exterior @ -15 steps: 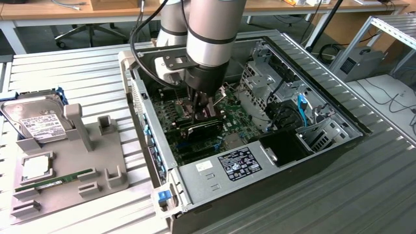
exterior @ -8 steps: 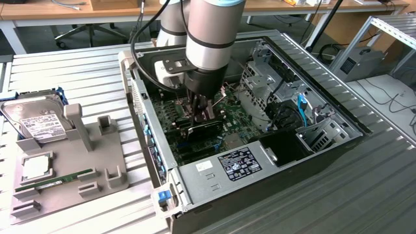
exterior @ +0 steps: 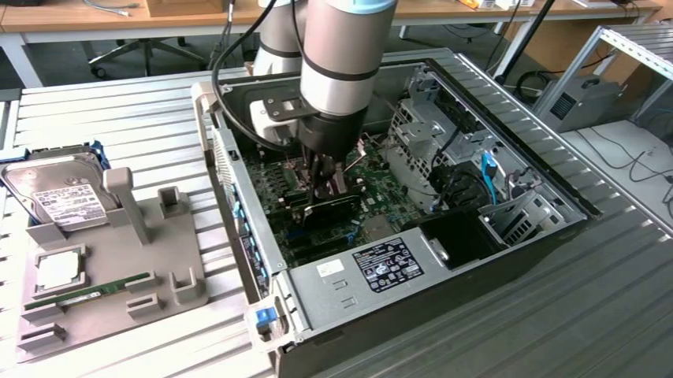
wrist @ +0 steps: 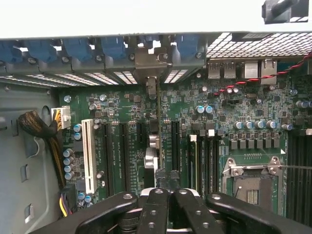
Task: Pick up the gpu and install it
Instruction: 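Press down on the gpu until it lock into place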
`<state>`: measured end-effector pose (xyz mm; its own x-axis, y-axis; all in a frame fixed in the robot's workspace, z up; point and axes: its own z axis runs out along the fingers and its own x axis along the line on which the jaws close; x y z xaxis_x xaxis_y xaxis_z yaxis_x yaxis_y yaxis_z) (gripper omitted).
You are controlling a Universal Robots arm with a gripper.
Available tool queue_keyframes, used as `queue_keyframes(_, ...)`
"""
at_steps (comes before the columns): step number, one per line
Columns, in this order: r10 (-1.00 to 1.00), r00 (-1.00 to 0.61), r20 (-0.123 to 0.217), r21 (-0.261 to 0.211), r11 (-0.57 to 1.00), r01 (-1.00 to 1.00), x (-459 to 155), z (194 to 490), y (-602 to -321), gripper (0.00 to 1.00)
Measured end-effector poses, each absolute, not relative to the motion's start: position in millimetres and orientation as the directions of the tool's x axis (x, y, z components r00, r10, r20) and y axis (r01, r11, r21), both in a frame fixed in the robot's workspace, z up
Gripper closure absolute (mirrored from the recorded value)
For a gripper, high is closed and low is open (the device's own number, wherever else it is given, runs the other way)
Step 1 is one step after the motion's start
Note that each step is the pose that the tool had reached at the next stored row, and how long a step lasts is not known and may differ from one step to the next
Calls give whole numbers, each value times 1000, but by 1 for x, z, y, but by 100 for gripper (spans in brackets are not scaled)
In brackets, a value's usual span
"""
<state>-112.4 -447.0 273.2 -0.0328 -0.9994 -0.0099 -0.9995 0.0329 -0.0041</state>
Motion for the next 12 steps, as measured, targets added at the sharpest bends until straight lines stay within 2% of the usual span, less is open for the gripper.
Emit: queue_keyframes(12,-999,-33,-10,-4,33,-999,-114,272,-447,89)
